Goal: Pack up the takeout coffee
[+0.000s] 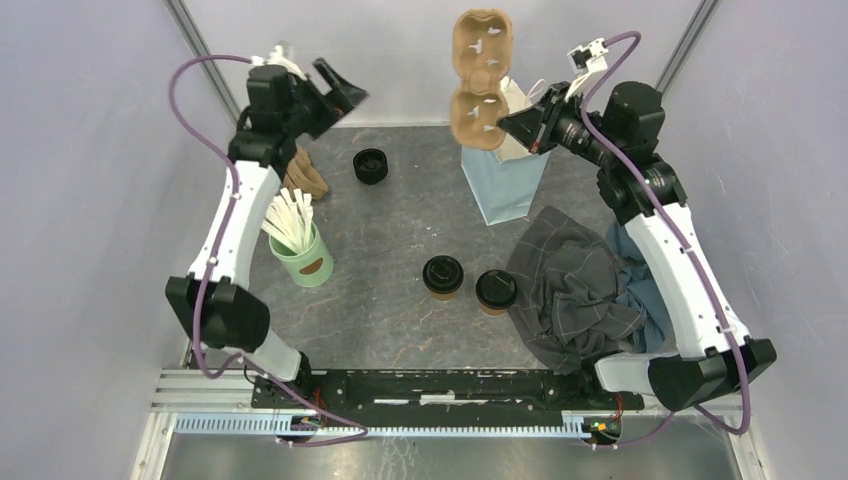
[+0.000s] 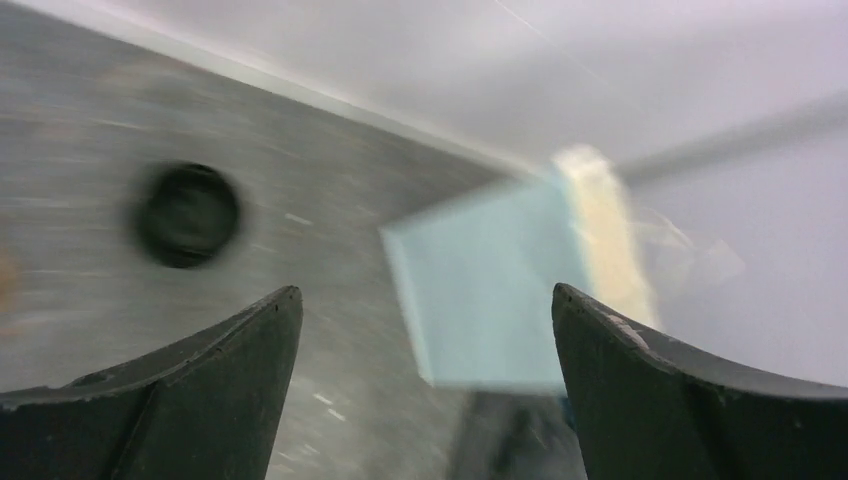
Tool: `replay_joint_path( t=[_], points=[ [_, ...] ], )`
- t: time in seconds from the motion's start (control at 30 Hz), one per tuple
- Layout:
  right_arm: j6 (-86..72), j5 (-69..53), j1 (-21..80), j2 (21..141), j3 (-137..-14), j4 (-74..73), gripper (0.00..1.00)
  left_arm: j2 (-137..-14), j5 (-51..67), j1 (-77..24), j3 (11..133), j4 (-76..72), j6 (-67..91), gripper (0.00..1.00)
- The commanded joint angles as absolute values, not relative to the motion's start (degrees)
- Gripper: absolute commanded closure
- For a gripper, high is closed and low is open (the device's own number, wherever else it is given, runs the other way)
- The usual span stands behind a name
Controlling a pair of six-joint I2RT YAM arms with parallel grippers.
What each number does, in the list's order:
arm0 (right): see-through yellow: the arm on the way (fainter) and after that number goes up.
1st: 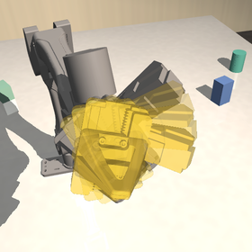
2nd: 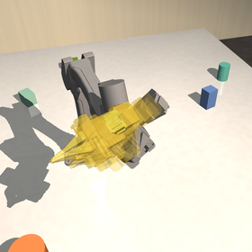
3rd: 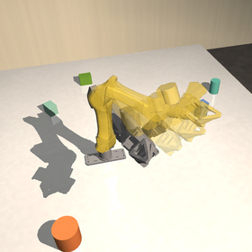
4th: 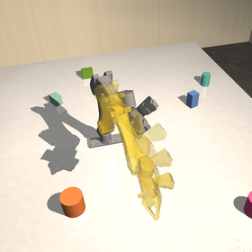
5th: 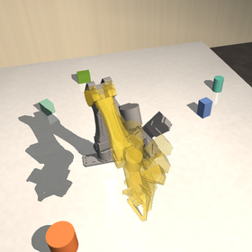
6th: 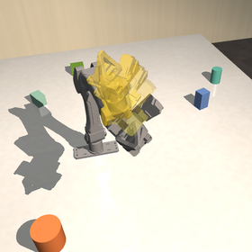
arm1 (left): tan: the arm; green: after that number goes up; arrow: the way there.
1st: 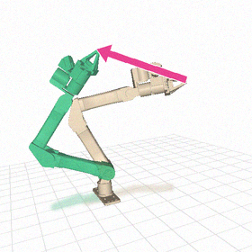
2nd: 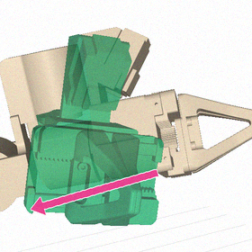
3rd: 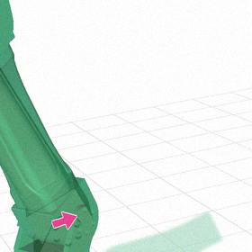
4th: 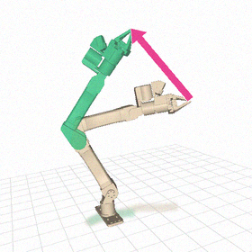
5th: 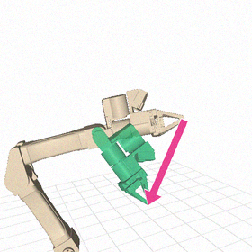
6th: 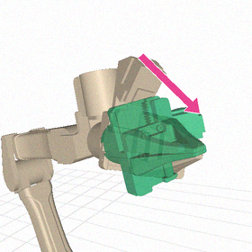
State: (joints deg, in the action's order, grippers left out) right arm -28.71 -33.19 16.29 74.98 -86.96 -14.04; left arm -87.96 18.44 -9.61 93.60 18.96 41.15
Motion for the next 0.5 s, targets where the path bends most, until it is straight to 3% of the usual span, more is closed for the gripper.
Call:
replay_joint_path(
  t=[0.0,0.2,0.47],
  points=[
    [-10.6,-18.3,16.1,73.7,-93.1,-28.1,1.00,-97.9,-9.5,-3.6,104.3,40.1,31.7,0.02],
    [-3.2,-9.8,16.2,75.2,-95.3,-32.3,1.00,-115.7,-25.4,-1.8,119.2,45.9,24.6,0.02],
    [1.9,-2.5,16.1,77.3,-97.5,-33.4,1.00,-133.4,-31.3,1.5,137.8,50.6,22.1,0.00]
  ],
)
